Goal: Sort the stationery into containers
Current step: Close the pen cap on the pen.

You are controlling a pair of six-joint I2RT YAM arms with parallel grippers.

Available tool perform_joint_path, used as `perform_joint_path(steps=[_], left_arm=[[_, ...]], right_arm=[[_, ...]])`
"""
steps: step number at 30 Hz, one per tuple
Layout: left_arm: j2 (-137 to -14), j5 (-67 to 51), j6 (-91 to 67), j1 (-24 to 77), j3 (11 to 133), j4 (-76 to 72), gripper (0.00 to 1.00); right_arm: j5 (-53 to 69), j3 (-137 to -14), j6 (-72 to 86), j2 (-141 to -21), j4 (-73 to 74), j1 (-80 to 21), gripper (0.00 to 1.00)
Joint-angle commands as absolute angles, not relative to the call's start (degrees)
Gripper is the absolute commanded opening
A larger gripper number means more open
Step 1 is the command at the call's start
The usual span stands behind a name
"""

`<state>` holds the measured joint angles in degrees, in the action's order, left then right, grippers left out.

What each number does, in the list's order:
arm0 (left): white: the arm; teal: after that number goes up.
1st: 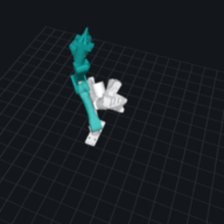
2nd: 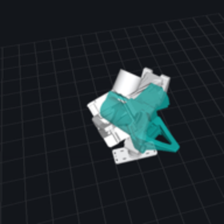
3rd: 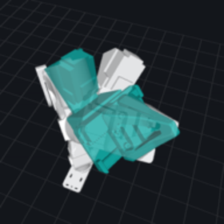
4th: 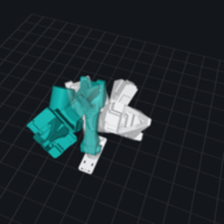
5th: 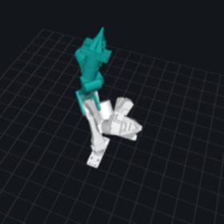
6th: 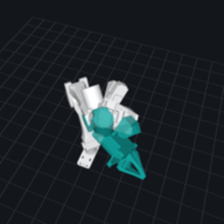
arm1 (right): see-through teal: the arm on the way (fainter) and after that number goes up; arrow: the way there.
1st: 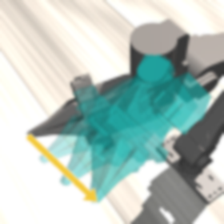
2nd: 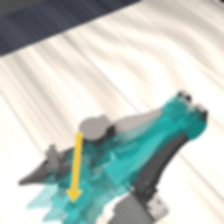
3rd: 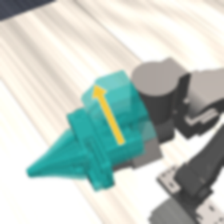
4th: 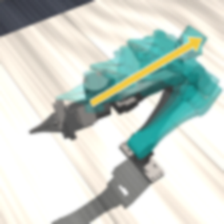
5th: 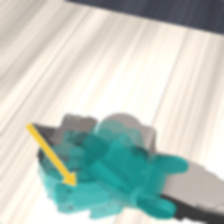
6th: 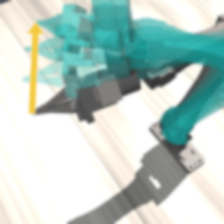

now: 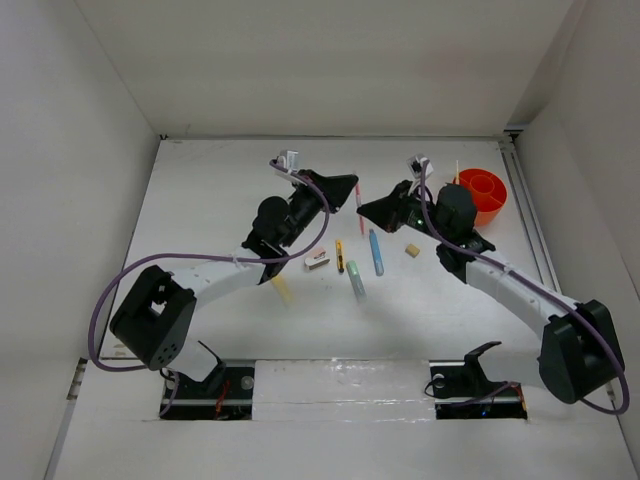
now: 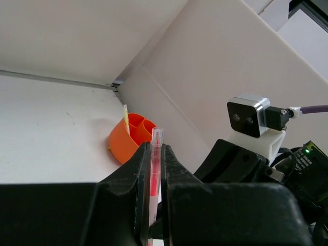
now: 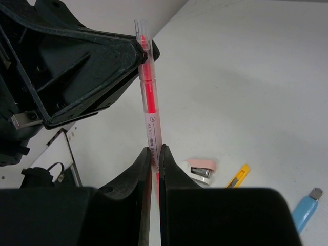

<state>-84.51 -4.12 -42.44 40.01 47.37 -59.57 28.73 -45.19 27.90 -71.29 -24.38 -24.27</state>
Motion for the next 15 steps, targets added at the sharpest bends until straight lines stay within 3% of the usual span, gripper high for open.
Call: perform_joint_path(steps=[1,6,9,10,13,15], left_arm=[[-83.5,-13.4,-43.0,42.5,45.3,-53.4,0.00],[-80.6,-10.6,-38.9,42.5,51.5,-42.0,0.00],[-78.6,-9.1,-36.6,42.5,56.5,-37.9,0.26],[-77.9,-8.4,-36.6,42.5,57.3,-36.6,0.48],[-74.5,-5.5,-35.8,42.5,59.5,-34.4,0.96],[-72.2,-4.2,-34.9,42.5,61.3,-33.4,1.00]], right_arm=[[24.0,-49.2,27.9,-72.3,-43.4,-23.2,0.00],[26.9,-42.4,27.3,-73.7,-50.9,-25.7,0.00],[26.9,-40.4,24.8,-73.1,-50.0,-26.4,0.00],[26.1,-40.4,23.8,-72.6,-49.1,-26.4,0.00],[24.7,-40.4,20.7,-72.6,-46.1,-27.0,0.00],[24.7,-40.4,20.1,-72.6,-46.1,-26.4,0.00]])
